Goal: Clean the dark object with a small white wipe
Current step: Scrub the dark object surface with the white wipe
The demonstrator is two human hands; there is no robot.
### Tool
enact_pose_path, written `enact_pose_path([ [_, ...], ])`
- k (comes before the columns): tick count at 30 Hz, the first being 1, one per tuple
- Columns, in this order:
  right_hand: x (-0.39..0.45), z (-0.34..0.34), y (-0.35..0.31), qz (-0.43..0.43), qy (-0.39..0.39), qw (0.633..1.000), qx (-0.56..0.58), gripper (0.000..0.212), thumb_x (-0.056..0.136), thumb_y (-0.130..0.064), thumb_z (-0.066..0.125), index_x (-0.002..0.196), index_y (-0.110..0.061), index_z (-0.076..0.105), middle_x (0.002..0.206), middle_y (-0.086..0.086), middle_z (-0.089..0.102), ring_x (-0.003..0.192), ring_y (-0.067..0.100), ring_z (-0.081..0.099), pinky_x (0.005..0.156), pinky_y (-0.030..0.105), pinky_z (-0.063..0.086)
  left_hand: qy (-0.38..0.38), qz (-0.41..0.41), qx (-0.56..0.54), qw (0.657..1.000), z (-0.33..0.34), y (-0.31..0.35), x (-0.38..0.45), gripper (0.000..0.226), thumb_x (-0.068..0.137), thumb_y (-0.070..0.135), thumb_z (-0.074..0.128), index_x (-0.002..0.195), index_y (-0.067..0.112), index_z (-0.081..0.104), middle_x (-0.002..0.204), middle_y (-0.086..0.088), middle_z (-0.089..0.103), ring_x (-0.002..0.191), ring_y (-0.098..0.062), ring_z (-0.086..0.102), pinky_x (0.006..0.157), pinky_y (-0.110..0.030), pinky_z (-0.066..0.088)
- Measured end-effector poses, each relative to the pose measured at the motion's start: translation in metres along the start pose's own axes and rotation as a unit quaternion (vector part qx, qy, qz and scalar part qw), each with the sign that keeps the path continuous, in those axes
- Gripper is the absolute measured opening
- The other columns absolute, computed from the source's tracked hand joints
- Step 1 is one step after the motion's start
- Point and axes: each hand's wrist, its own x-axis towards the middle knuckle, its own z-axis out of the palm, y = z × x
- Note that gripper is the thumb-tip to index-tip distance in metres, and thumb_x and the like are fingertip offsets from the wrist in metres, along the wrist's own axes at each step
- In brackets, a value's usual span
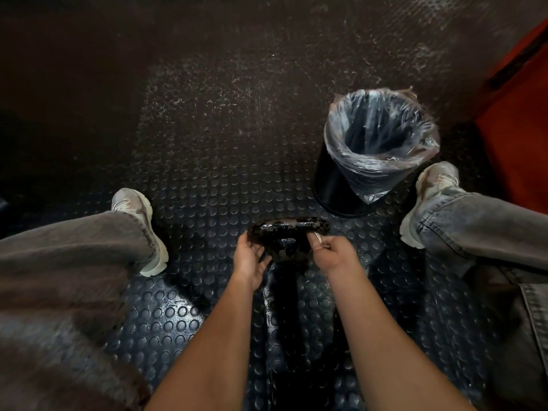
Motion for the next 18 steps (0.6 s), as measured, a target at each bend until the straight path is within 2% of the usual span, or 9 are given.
enact_pose_path([
  [3,0.013,0.007,0.001,-0.053,0.002,0.990,0.129,0.009,0.097,0.001,0.059,0.089,0.005,0.060,0.106,0.017,0.067,0.104,0.028,0.067,0.091,0.030,0.053,0.000,0.000,-0.001,1.000,0.001,0.000,0.000,0.048,0.105,0.045,0.037,0.136,0.015,0.058,0.130,-0.008,0.066,0.126,-0.023,0.055,0.107,-0.045,0.043],
  [4,0.011,0.011,0.007,-0.033,0.002,0.982,0.183,0.007,0.092,0.011,0.059,0.089,0.005,0.057,0.112,0.022,0.065,0.106,0.033,0.066,0.094,0.034,0.055,-0.002,0.001,-0.002,1.000,0.002,0.000,-0.002,0.047,0.105,0.044,0.037,0.135,0.015,0.058,0.129,-0.009,0.066,0.124,-0.022,0.056,0.106,-0.044,0.044],
  [6,0.011,0.018,0.021,-0.033,0.002,0.980,0.195,0.022,0.087,0.016,0.063,0.082,-0.001,0.050,0.102,0.020,0.065,0.100,0.033,0.067,0.092,0.041,0.058,-0.001,0.002,-0.007,1.000,0.004,0.001,-0.004,0.046,0.105,0.044,0.037,0.134,0.015,0.060,0.128,-0.009,0.067,0.122,-0.021,0.058,0.107,-0.043,0.044],
  [9,0.002,0.024,0.024,-0.069,-0.016,0.989,0.129,0.028,0.088,0.013,0.067,0.080,-0.006,0.047,0.098,0.017,0.063,0.104,0.034,0.066,0.086,0.042,0.060,-0.006,0.002,-0.004,1.000,0.005,0.002,-0.004,0.046,0.105,0.042,0.037,0.134,0.014,0.059,0.128,-0.009,0.066,0.124,-0.022,0.057,0.110,-0.044,0.043],
  [11,0.016,0.022,0.022,-0.046,0.003,0.977,0.209,0.013,0.090,0.008,0.066,0.090,0.001,0.055,0.112,0.025,0.063,0.106,0.036,0.064,0.086,0.041,0.059,-0.005,0.003,-0.004,1.000,0.003,0.002,-0.003,0.047,0.105,0.041,0.036,0.136,0.013,0.058,0.129,-0.009,0.066,0.125,-0.023,0.057,0.112,-0.045,0.041],
  [13,0.033,0.015,0.020,-0.042,-0.019,0.981,0.191,0.021,0.085,-0.014,0.075,0.089,0.001,0.061,0.126,0.035,0.059,0.110,0.037,0.062,0.098,0.043,0.055,-0.002,0.002,-0.006,1.000,0.003,0.001,-0.002,0.047,0.106,0.041,0.036,0.136,0.013,0.058,0.126,-0.009,0.067,0.125,-0.024,0.057,0.112,-0.046,0.040],
  [14,0.040,0.013,0.016,0.011,-0.056,0.978,0.198,0.031,0.079,-0.032,0.076,0.085,-0.004,0.064,0.128,0.038,0.058,0.108,0.037,0.061,0.103,0.041,0.051,-0.003,0.003,-0.006,1.000,0.004,0.001,-0.002,0.046,0.106,0.041,0.036,0.135,0.013,0.058,0.126,-0.009,0.067,0.125,-0.024,0.057,0.112,-0.047,0.040],
  [15,0.047,0.007,0.016,0.057,-0.035,0.987,0.148,0.040,0.080,-0.043,0.072,0.085,-0.004,0.067,0.123,0.037,0.061,0.103,0.037,0.063,0.101,0.036,0.051,-0.004,0.004,-0.004,1.000,0.004,0.001,-0.002,0.046,0.106,0.041,0.036,0.135,0.013,0.058,0.126,-0.008,0.067,0.125,-0.024,0.057,0.113,-0.047,0.040],
  [18,0.046,-0.001,0.011,-0.056,0.073,0.996,0.001,0.044,0.100,-0.037,0.060,0.101,0.006,0.071,0.105,0.024,0.072,0.092,0.024,0.066,0.087,0.027,0.052,-0.005,0.002,-0.001,1.000,0.003,0.001,0.000,0.046,0.106,0.041,0.035,0.137,0.014,0.057,0.130,-0.009,0.066,0.127,-0.024,0.056,0.113,-0.047,0.039],
])
